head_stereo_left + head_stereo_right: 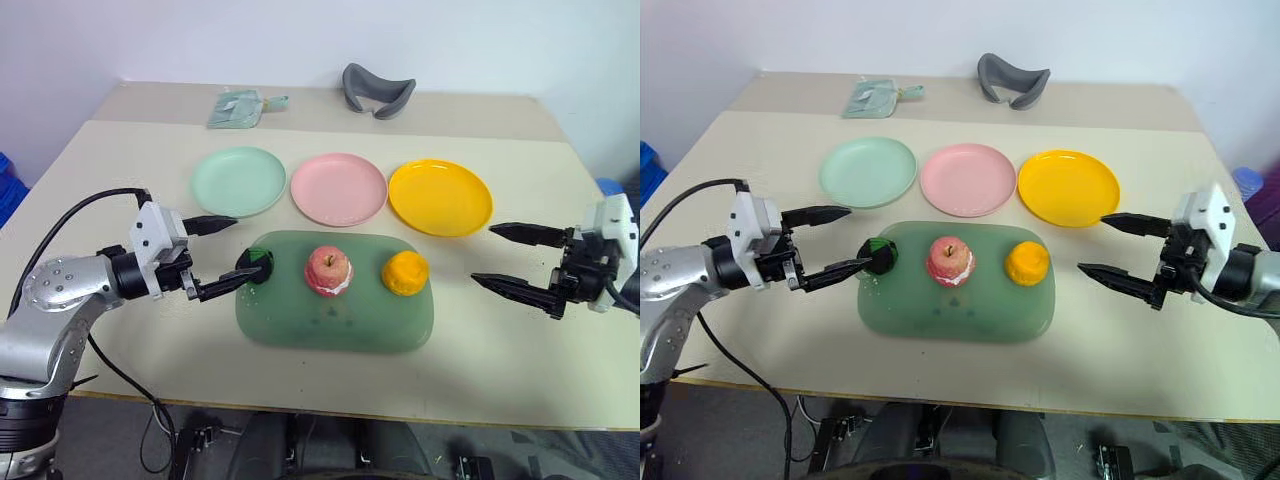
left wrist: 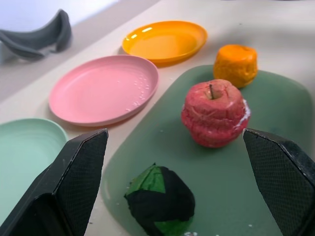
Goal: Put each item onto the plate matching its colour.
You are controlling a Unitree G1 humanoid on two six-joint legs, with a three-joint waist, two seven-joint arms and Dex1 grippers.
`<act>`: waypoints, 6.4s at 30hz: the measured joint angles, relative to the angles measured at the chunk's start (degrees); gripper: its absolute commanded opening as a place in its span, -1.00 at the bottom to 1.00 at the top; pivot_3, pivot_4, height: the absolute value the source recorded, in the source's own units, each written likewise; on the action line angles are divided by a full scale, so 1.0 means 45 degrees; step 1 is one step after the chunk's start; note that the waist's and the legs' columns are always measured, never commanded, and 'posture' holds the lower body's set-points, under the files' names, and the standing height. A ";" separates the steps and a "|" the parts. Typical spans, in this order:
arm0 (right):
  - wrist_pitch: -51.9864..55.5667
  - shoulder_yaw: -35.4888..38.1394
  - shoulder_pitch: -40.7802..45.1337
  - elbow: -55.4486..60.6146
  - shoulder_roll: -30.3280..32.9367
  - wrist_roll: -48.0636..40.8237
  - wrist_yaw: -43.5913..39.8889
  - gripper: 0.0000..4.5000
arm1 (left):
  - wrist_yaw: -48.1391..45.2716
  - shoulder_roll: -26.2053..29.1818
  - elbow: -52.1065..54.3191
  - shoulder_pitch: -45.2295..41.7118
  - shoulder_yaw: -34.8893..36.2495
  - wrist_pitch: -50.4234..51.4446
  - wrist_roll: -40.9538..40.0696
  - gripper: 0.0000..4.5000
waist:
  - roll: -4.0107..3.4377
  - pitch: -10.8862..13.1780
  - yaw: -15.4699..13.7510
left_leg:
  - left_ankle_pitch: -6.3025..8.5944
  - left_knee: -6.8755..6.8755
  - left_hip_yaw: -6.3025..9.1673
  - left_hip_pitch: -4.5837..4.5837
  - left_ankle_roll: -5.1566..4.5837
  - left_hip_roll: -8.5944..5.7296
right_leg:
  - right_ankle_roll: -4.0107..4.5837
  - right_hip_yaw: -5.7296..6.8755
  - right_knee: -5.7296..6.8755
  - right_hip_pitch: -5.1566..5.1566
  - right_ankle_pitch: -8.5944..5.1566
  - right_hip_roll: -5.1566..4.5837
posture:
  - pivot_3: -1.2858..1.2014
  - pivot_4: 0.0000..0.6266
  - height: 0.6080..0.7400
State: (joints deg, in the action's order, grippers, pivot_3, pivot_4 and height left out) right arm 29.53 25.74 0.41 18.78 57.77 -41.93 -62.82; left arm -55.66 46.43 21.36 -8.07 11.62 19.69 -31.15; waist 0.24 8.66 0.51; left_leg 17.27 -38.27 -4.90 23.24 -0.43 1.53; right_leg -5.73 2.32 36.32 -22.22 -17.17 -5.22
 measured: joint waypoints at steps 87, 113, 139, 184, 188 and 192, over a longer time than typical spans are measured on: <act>-0.0633 -0.6433 0.6285 -0.1108 -0.6911 0.5450 0.5589 1.00 | 0.9436 -0.6865 -1.1228 -0.8699 -0.1181 -0.1146 0.5159 0.98 | 0.0019 0.0006 -0.0218 | 0.0007 -0.0200 -0.0019 0.0056 -0.0011 0.0004 | -0.0030 0.0011 0.0190 -0.0060 0.0012 0.0035 | 0.03 -0.52 1.00; 0.1447 -0.0006 -0.3486 0.5366 -0.3142 0.1509 0.3465 1.00 | -0.1460 -0.4387 -0.5774 -0.7006 -0.6529 0.1871 0.2868 0.98 | 0.0019 0.0007 -0.0280 | 0.0016 -0.0208 0.0008 0.0036 -0.0028 0.0005 | -0.0032 -0.0031 0.0162 -0.0029 0.0006 0.0062 | 0.03 -0.52 1.00; 0.0914 0.0027 -0.3371 0.5609 -0.3324 0.1389 0.4892 1.00 | 0.4177 -0.7973 -1.3980 -1.2436 -0.4748 0.0369 0.5251 0.27 | 0.0100 0.0054 -0.0307 | 0.0056 -0.0224 0.0026 0.0050 -0.0100 -0.0041 | -0.0054 -0.0035 0.0166 -0.0030 -0.0006 0.0057 | 0.03 -0.52 1.00; -0.2352 -0.5618 0.1997 -0.2529 -0.4015 0.4916 0.3202 1.00 | -0.4716 -0.0648 -0.2212 -0.1512 -0.1915 0.0733 -0.0081 0.99 | 0.0101 0.0062 -0.0292 | 0.0013 -0.0225 0.0017 0.0029 -0.0024 -0.0009 | -0.0059 -0.0034 0.0190 -0.0019 -0.0015 0.0037 | 0.03 -0.52 1.00; -0.2403 -0.5775 0.2003 -0.3308 -0.4165 0.5055 0.3007 0.65 | -0.4840 -0.0625 -0.2177 -0.1508 -0.1923 0.0733 -0.0177 1.00 | 0.0099 0.0063 -0.0244 | 0.0015 -0.0224 0.0011 0.0029 -0.0026 -0.0006 | -0.0059 -0.0043 0.0194 -0.0026 -0.0015 0.0040 | 0.03 -0.52 1.00; -0.2506 -0.5764 0.2026 -0.3402 -0.4242 0.5145 0.3068 0.19 | -0.4768 -0.0637 -0.1974 -0.1510 -0.1927 0.0733 -0.0212 1.00 | 0.0097 0.0064 -0.0231 | 0.0014 -0.0222 0.0010 0.0029 -0.0025 -0.0003 | -0.0059 -0.0044 0.0197 -0.0031 -0.0015 0.0042 | 0.03 -0.52 1.00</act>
State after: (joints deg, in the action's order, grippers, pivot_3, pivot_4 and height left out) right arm 18.26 -0.20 9.53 3.47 38.68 -18.77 -49.01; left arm -77.12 43.57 12.47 -14.87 2.95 22.99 -32.11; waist 0.67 8.95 -0.53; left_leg 17.34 -39.27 -4.86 23.38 -0.55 1.52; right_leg -5.99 2.12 37.21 -22.36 -17.24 -5.03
